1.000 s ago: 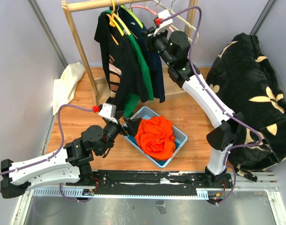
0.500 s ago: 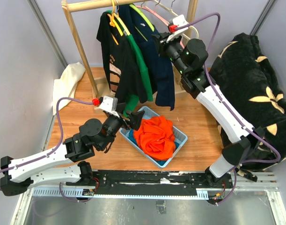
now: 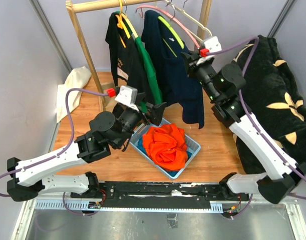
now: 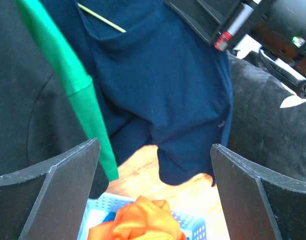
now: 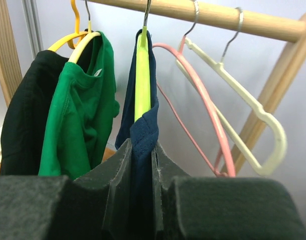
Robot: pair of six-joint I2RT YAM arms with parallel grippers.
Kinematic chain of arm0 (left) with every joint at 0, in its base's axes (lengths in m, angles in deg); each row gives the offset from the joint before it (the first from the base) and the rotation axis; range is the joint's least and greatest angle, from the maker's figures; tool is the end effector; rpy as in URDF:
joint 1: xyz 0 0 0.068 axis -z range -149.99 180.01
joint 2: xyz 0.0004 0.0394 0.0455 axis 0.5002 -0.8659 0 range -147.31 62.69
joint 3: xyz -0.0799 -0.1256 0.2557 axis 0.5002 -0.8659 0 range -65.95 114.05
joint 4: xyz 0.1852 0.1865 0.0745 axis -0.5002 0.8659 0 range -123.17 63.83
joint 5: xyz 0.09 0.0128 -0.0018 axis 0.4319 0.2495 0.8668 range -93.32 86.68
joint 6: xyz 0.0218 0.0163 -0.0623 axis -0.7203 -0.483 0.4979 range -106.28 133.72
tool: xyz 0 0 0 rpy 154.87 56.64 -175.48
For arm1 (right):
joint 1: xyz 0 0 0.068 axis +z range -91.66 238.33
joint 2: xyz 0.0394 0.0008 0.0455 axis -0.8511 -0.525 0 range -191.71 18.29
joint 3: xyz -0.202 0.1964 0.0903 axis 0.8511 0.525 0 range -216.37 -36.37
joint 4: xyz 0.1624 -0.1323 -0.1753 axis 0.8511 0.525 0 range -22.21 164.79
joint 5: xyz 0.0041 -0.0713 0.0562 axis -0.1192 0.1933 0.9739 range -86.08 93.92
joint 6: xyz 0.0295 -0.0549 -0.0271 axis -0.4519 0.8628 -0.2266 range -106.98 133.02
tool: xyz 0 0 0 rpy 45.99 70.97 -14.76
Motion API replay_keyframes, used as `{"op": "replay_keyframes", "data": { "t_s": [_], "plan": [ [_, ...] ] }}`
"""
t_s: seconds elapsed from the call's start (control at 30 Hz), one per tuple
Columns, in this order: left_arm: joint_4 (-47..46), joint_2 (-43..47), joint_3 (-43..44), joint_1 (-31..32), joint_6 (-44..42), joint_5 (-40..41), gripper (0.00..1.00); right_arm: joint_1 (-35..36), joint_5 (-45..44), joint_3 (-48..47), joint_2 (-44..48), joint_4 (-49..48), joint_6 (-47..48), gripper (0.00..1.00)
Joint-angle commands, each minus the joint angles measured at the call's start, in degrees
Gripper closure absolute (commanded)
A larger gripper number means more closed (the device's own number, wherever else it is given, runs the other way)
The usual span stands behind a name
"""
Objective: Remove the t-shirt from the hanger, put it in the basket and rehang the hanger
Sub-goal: Pick up the hanger from the clothesline.
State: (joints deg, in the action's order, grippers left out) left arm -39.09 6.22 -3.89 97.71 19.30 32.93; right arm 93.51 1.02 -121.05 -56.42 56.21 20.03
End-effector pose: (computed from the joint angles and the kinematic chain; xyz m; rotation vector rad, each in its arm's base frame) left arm 0.1162 -0.1979 0.4617 0.2305 1.4198 -0.6247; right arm 0.2524 0.1745 0.5418 -0.3915 1.1393 0.4010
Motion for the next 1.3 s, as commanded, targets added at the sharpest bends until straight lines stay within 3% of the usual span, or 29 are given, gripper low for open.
{"op": "replay_keyframes", "data": {
  "t_s": [0.0,0.27,0.6,1.03,1.27],
  "plan": [
    [-2.48,-4.15,5.63,0.06,-4.2,-1.46,0.03,0.68,-2.14,2.57,7.97,-5.77,2.69,0.99],
    [-3.09,-11.73,17.1,-0.41,-9.08,-2.57,0.05,0.69,-2.45,6.2,17.54,-4.94,3.85,0.99],
    [0.2,-21.56,32.2,-8.18,-10.42,-11.1,0.04,0.69,0.67,14.18,27.71,-2.4,0.17,0.99],
    [2.28,-29.92,39.11,-16.88,-6.55,-19.03,0.04,0.76,2.77,20.72,32.65,-0.7,-5.63,0.99],
    [1.92,-33.93,40.86,-19.69,-5.43,-19.48,0.06,0.77,3.76,21.35,33.3,0.19,-6.64,0.99]
  ]
}}
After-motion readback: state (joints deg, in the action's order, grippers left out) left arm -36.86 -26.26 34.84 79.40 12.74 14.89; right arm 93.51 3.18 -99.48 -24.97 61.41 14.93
